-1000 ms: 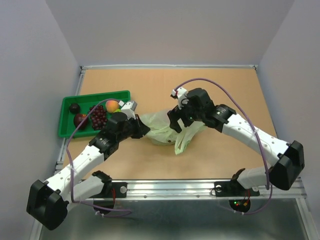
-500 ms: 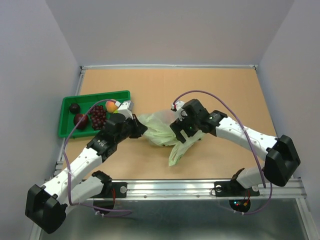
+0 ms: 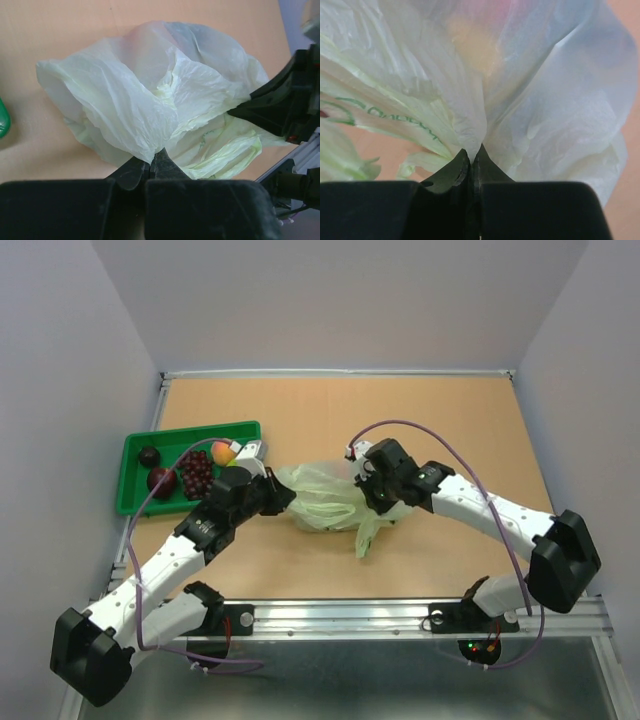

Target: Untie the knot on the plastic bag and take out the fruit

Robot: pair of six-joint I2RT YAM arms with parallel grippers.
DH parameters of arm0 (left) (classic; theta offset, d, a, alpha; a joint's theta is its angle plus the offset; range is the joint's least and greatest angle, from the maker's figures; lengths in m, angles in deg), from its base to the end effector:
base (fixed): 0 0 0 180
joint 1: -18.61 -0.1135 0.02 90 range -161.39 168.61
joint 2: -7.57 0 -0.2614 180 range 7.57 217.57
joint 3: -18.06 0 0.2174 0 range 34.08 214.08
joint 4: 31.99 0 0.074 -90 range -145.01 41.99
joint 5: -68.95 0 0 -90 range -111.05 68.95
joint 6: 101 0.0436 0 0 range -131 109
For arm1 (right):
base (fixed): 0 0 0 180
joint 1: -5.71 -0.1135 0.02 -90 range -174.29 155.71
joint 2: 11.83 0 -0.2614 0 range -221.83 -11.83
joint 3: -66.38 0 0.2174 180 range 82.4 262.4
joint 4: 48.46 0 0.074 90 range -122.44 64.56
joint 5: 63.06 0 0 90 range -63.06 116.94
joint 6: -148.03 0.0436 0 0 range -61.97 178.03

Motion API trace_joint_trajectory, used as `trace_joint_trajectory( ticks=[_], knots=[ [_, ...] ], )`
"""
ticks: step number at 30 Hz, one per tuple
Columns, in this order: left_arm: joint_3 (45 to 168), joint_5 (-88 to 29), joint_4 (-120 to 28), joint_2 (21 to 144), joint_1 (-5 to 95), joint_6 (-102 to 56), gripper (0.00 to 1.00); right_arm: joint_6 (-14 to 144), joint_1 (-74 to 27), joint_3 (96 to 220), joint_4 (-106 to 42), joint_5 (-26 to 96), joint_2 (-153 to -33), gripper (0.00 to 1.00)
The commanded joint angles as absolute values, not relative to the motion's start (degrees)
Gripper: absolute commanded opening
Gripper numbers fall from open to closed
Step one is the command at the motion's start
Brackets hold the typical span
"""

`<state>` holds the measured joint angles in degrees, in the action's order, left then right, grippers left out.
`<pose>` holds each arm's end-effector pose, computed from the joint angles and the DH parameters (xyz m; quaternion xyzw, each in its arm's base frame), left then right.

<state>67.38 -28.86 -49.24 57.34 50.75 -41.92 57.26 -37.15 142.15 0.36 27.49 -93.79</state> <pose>0.1494 -0.1009 0.2757 0.0487 0.8051 -0.3546 0.4729 0.1954 0.1819 0.2525 -0.3558 0.8849 0.1122 0.2789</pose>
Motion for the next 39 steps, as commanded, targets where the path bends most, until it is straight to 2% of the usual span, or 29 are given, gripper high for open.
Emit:
trace_joint_trajectory(
  ticks=[1, 2, 6, 8, 10, 13, 14, 17, 18, 23, 27, 34, 39],
  knots=[
    [66.78, -24.58, -51.07, 56.87, 50.86, -42.38, 0.01, 59.62, -37.62, 149.28, -1.5, 22.73, -87.26, 0.06],
    [66.78, -23.96, -51.61, 56.87, 50.87, -42.56, 0.01, 60.05, -37.62, 149.64, -1.5, 21.06, -86.72, 0.02],
    [66.78, -23.78, -52.84, 56.26, 50.86, -42.47, 0.01, 62.59, -37.01, 150.78, -1.85, 7.19, -85.4, 0.01],
    [67.39, -22.37, -54.33, 56.34, 50.78, -42.99, 0.01, 63.39, -36.75, 150.96, -1.85, 8.82, -85.13, 0.03],
    [68.97, -19.4, -56.61, 56.08, 50.87, -43.26, 0.07, 64.44, -36.83, 150.78, -2.11, 12.86, -85.4, 0.03],
    [70.55, -19.64, -55.66, 52.94, 51.65, -42.91, 0.31, 67.17, -36.83, 149.56, -3.17, 15.59, -86.89, 0.03],
    [70.91, -19.91, -54.78, 51.7, 52.09, -42.91, 0.53, 67.78, -36.83, 148.86, -3.43, 16.29, -87.24, 0.02],
    [72.83, -20.26, -50.83, 46.86, 55.85, -43.17, 0.7, 71.29, -36.83, 147.27, -5.01, 18.76, -87.77, 0.02],
    [73.37, -20.26, -48.65, 46.07, 57.53, -43.09, 0.72, 71.83, -36.92, 147.01, -5.45, 18.85, -87.77, 0.02],
    [77.23, -16.4, -42.31, 49.74, 69.3, -39.23, 0.74, 72.62, -36.83, 146.56, -6.07, 18.59, -87.86, 0.03],
    [80.22, -6.15, -36.52, 61.66, 78.0, -33.17, 0.72, 72.89, -36.83, 146.39, -6.51, 18.94, -87.51, 0.03],
    [82.51, 0.57, -28.78, 75.39, 81.36, -24.91, 0.69, 73.33, -36.83, 145.51, -6.77, 20.08, -85.93, 0.03],
    [82.16, 2.85, -25.08, 79.98, 81.45, -20.33, 0.7, 73.5, -36.83, 144.72, -6.95, 20.34, -85.31, 0.03]
  ],
)
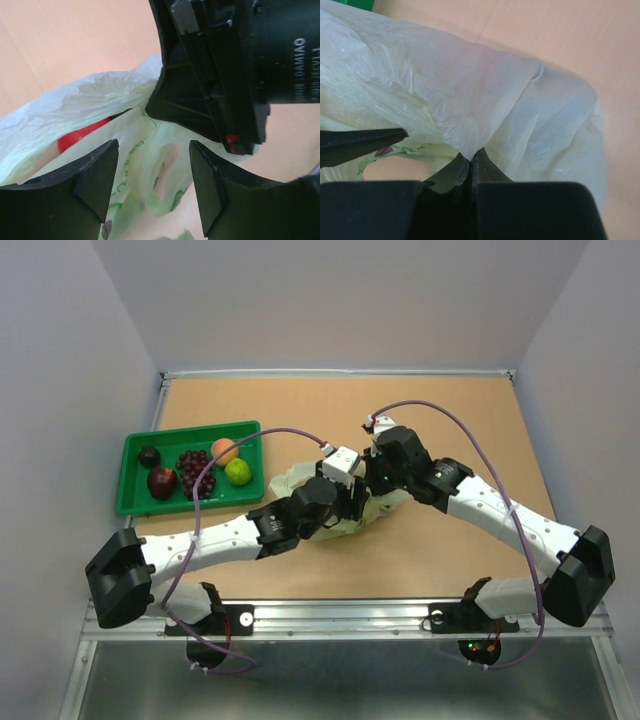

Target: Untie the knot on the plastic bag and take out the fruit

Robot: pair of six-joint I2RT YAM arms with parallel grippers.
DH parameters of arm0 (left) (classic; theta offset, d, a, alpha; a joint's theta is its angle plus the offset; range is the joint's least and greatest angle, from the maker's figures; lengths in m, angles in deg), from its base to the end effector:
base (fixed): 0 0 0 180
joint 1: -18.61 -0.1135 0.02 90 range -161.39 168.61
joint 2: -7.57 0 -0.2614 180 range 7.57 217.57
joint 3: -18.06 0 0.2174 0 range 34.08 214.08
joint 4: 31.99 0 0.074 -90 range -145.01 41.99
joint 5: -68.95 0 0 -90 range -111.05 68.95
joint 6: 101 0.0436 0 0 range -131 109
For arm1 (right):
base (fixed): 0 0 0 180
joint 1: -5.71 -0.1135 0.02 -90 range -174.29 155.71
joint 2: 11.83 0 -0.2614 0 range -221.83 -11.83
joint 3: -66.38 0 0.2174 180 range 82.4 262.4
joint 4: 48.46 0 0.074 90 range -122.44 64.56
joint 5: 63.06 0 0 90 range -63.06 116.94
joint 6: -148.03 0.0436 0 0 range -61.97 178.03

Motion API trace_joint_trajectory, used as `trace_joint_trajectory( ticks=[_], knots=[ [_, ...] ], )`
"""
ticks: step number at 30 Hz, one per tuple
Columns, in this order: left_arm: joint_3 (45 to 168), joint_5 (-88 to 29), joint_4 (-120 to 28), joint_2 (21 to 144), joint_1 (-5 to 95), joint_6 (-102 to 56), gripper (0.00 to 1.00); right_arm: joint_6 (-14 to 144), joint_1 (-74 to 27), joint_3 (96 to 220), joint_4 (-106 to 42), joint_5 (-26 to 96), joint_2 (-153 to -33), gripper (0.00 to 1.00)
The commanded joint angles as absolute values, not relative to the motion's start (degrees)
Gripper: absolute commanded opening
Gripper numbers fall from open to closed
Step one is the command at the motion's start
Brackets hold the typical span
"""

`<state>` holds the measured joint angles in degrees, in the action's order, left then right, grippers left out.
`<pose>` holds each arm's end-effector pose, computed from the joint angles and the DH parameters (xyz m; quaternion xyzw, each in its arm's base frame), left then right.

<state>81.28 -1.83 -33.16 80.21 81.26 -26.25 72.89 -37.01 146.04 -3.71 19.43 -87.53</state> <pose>0.1366 -0.2329 0.3062 0.2072 0.7374 -0.2961 0.5706 0.1957 0.1729 0.3052 -0.1919 0.8871 0.1479 0.3928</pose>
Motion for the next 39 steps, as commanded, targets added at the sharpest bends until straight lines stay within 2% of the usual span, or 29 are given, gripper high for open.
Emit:
trace_joint_trajectory(
  ticks=[1, 10, 19, 22, 23, 26, 27, 29, 32, 35, 37, 38, 39],
  knots=[
    [81.9, 3.12, -24.29, 80.25, 81.54, -19.28, 0.72, 73.5, -36.83, 144.63, -6.95, 20.34, -85.31, 0.03],
    [78.38, 3.91, -19.09, 82.44, 81.1, -11.27, 0.75, 73.59, -36.83, 143.93, -7.21, 20.35, -84.34, 0.03],
    [72.59, -3.82, -19.36, 82.62, 78.99, -15.57, 0.72, 72.89, -36.83, 144.1, -7.39, 17.63, -83.73, 0.03],
    [71.7, -6.44, -19.62, 83.32, 78.99, -17.15, 0.6, 72.8, -36.83, 144.54, -7.48, 16.48, -83.64, 0.04],
    [71.27, -7.59, -19.71, 83.24, 78.9, -17.68, 0.5, 72.89, -36.83, 144.72, -7.48, 16.22, -83.73, 0.05],
    [69.42, -11.38, -19.71, 82.19, 79.17, -19.61, 0.3, 72.8, -36.83, 145.42, -8.09, 15.34, -84.17, 0.14],
    [68.37, -12.08, -19.71, 81.23, 79.34, -20.14, 0.15, 73.06, -36.83, 145.68, -8.53, 15.42, -84.34, 0.2],
    [67.49, -12.52, -19.8, 80.08, 79.6, -20.06, 0.0, 73.06, -36.83, 146.03, -8.97, 15.77, -85.3, 0.23],
    [66.17, -12.96, -20.23, 77.88, 79.87, -19.88, 0.0, 73.59, -36.83, 146.74, -9.85, 16.65, -86.62, 0.29],
    [65.81, -13.14, -21.46, 77.0, 80.04, -20.06, 0.0, 73.94, -36.83, 147.26, -10.72, 16.83, -87.41, 0.29],
    [65.55, -13.14, -22.08, 76.47, 80.22, -20.32, 0.0, 73.77, -36.83, 147.53, -10.99, 16.31, -87.94, 0.2],
    [65.46, -13.14, -22.25, 76.21, 80.39, -20.76, 0.0, 73.77, -36.83, 147.36, -10.99, 15.61, -88.29, 0.07],
    [65.37, -13.4, -22.52, 75.95, 80.57, -21.11, 0.0, 73.68, -36.83, 147.27, -10.99, 14.9, -88.91, 0.02]
  ],
)
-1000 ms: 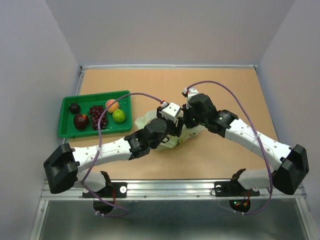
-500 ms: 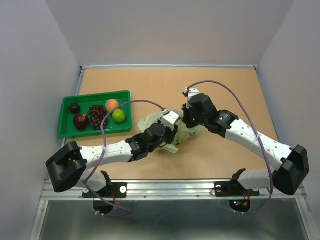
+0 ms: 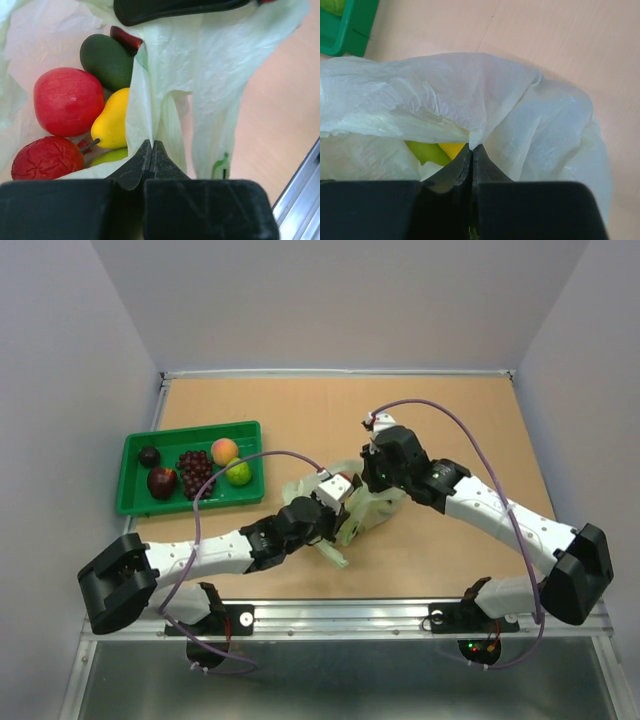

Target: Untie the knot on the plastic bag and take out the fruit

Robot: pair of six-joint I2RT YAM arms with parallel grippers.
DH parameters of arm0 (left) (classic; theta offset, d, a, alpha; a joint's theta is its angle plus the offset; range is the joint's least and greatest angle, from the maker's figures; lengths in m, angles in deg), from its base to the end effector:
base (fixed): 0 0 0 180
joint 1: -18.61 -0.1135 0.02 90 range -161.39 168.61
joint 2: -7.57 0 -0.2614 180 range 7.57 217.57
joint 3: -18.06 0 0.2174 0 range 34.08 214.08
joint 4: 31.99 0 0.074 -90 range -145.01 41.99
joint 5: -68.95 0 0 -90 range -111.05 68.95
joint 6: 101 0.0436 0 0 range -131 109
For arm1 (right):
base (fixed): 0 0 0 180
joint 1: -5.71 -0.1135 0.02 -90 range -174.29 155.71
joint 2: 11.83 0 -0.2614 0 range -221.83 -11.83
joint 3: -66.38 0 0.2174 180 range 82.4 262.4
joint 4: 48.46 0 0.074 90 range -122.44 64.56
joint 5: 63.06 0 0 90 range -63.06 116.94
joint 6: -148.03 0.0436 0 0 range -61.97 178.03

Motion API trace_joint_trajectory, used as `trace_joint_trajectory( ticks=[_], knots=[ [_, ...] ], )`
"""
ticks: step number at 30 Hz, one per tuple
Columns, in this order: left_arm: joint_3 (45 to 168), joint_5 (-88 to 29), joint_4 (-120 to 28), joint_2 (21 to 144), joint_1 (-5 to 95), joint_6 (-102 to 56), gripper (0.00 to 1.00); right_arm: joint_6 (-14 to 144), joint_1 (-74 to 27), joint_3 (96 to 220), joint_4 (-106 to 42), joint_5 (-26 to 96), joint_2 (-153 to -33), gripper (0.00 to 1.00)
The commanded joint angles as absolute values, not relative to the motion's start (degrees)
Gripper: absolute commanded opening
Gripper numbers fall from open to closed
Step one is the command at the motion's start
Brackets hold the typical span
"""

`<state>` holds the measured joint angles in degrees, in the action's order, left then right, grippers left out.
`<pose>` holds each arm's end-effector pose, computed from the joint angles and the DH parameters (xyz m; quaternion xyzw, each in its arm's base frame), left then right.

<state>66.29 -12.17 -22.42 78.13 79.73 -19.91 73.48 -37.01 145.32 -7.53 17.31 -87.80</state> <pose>0.1258 -0.2142 0.2515 0.2994 0.7208 -0.3075 0.5444 0.2004 0.1751 0.3064 -0.1753 0.8789 0.1466 0.4187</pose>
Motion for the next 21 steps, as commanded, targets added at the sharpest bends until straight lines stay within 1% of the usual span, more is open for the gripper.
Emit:
trace_joint_trajectory(
  ticks=[1, 3, 5, 6, 7, 10, 11, 15, 16, 17, 20, 21],
  knots=[
    [65.2, -13.58, -23.22, 75.16, 80.57, -21.46, 0.0, 73.42, -36.75, 147.09, -10.99, 12.37, -89.09, 0.01],
    [64.76, -14.02, -24.88, 74.19, 80.75, -23.9, 0.0, 72.45, -36.31, 146.83, -10.99, 8.67, -89.0, 0.0],
    [64.06, -13.76, -27.08, 73.31, 80.84, -26.46, 0.0, 72.18, -32.89, 147.26, -11.08, 5.06, -88.74, 0.01],
    [63.53, -13.93, -27.96, 73.13, 80.75, -28.21, 0.0, 72.27, -30.96, 147.7, -11.08, 4.7, -88.56, 0.01],
    [61.79, -14.45, -28.75, 72.44, 80.92, -31.36, 0.0, 73.23, -26.59, 148.66, -11.51, 4.7, -88.3, 0.01],
    [57.83, -16.65, -28.85, 70.94, 81.53, -38.13, 0.0, 75.78, -19.46, 149.9, -13.18, 4.0, -88.65, 0.01],
    [57.03, -16.83, -28.85, 70.59, 81.89, -39.47, 0.0, 76.05, -18.47, 150.08, -13.62, 3.47, -89.52, 0.01],
    [54.3, -15.17, -28.76, 68.92, 83.73, -43.08, 0.0, 76.23, -17.41, 150.43, -15.03, 7.67, -92.51, 0.01],
    [54.3, -14.29, -28.93, 68.48, 83.91, -43.26, 0.0, 75.27, -17.41, 150.34, -15.47, 13.0, -92.6, 0.04],
    [54.65, -13.93, -29.11, 68.13, 84.17, -43.26, 0.04, 74.83, -17.5, 149.73, -15.65, 15.49, -92.34, 0.09],
    [57.37, -12.88, -29.9, 66.89, 84.53, -42.74, 0.12, 73.77, -18.72, 148.33, -16.26, 20.95, -88.31, 0.4],
    [58.33, -12.88, -29.9, 66.46, 84.7, -42.21, 0.23, 73.42, -19.25, 148.06, -16.18, 21.57, -87.17, 0.62]
  ],
)
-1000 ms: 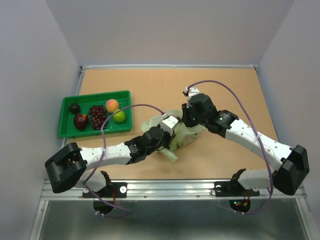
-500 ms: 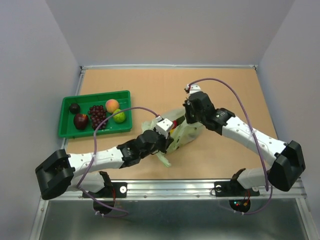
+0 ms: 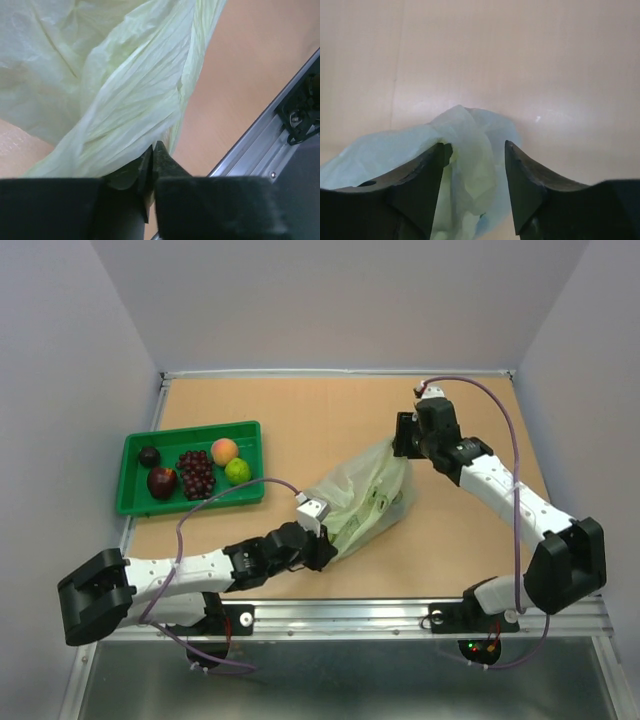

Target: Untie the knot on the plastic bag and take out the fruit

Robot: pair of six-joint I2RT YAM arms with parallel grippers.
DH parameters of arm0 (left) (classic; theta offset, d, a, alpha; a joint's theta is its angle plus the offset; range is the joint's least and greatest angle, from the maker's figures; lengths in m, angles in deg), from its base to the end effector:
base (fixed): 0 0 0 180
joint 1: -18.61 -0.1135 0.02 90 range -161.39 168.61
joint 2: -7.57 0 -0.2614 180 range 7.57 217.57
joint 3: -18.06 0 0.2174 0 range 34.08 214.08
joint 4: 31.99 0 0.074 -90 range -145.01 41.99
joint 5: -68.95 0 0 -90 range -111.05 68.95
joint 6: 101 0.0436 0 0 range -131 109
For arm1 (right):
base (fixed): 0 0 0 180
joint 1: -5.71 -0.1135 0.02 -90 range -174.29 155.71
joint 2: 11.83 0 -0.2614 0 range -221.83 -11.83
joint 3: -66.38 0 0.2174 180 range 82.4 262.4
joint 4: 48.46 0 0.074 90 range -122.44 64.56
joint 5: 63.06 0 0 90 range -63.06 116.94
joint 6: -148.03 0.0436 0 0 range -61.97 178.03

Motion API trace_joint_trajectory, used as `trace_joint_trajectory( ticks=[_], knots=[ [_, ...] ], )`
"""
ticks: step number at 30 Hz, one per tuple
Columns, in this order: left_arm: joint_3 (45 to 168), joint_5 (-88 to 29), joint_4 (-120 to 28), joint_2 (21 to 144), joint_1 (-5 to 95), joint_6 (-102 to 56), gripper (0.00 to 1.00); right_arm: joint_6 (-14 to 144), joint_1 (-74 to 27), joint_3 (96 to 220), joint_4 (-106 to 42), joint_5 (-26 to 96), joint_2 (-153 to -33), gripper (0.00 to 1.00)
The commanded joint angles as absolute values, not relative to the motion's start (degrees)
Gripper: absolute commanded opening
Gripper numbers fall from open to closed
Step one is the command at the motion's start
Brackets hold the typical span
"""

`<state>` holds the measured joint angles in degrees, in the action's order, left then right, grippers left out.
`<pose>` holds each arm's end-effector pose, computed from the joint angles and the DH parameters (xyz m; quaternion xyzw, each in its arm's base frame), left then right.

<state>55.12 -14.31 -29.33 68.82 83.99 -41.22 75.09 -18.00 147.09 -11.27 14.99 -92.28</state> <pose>0.0887 -0.1812 0.2105 0.2177 0.7968 -0.3834 0.4133 0.2667 0.1073 0.3022 -0.0052 0.8910 0.0675 0.4489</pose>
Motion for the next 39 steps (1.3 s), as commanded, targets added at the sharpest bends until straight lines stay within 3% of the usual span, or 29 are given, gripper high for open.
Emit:
trace_joint_trajectory(
  ticks=[1, 2, 3, 5, 16, 20, 21, 23, 24, 25, 27, 35, 39],
  knots=[
    [60.17, -12.96, -30.16, 66.02, 84.88, -41.86, 0.33, 73.24, -20.13, 147.97, -15.92, 23.14, -84.46, 0.7],
    [61.14, -13.05, -30.34, 65.84, 84.97, -41.59, 0.5, 73.24, -20.48, 147.88, -15.56, 24.03, -83.04, 0.75],
    [62.02, -12.97, -30.43, 65.75, 85.14, -41.33, 0.57, 73.85, -20.83, 147.36, -15.04, 24.64, -81.55, 0.83],
    [64.31, -11.91, -30.69, 65.05, 85.32, -41.33, 0.67, 74.73, -22.33, 146.48, -14.42, 25.61, -77.85, 0.88],
    [63.72, 4.68, -32.36, 64.08, 85.41, -49.66, 0.68, 82.55, -25.85, 132.51, -13.71, 24.56, -76.7, 0.88],
    [60.64, 12.5, -34.82, 64.69, 85.41, -59.58, 0.67, 84.57, -25.85, 125.92, -13.98, 16.87, -74.33, 0.68],
    [60.02, 16.27, -35.78, 64.96, 85.32, -64.65, 0.65, 85.19, -25.85, 123.39, -13.98, 15.18, -72.23, 0.47],
    [58.43, 20.41, -38.51, 66.18, 84.79, -71.43, 0.61, 85.89, -25.85, 120.39, -13.72, 11.04, -70.11, 0.18],
    [58.08, 22.17, -39.47, 66.8, 84.79, -71.47, 0.6, 86.33, -25.85, 120.37, -13.72, 10.16, -69.23, 0.18],
    [57.64, 23.5, -41.14, 68.11, 82.96, -74.87, 0.6, 87.47, -25.85, 118.81, -13.37, 9.28, -68.27, 0.06],
    [57.64, 23.07, -41.94, 69.09, 79.11, -75.95, 0.59, 88.53, -25.85, 117.39, -13.1, 9.27, -68.34, 0.01],
    [62.64, 20.44, -43.53, 65.06, 70.99, -65.98, 0.57, 93.02, -25.85, 112.63, -13.01, 8.39, -65.37, 0.01],
    [68.52, 11.84, -43.17, 62.68, 72.73, -56.3, 0.66, 87.84, -25.85, 115.17, -12.93, 9.35, -61.06, 0.01]
  ],
)
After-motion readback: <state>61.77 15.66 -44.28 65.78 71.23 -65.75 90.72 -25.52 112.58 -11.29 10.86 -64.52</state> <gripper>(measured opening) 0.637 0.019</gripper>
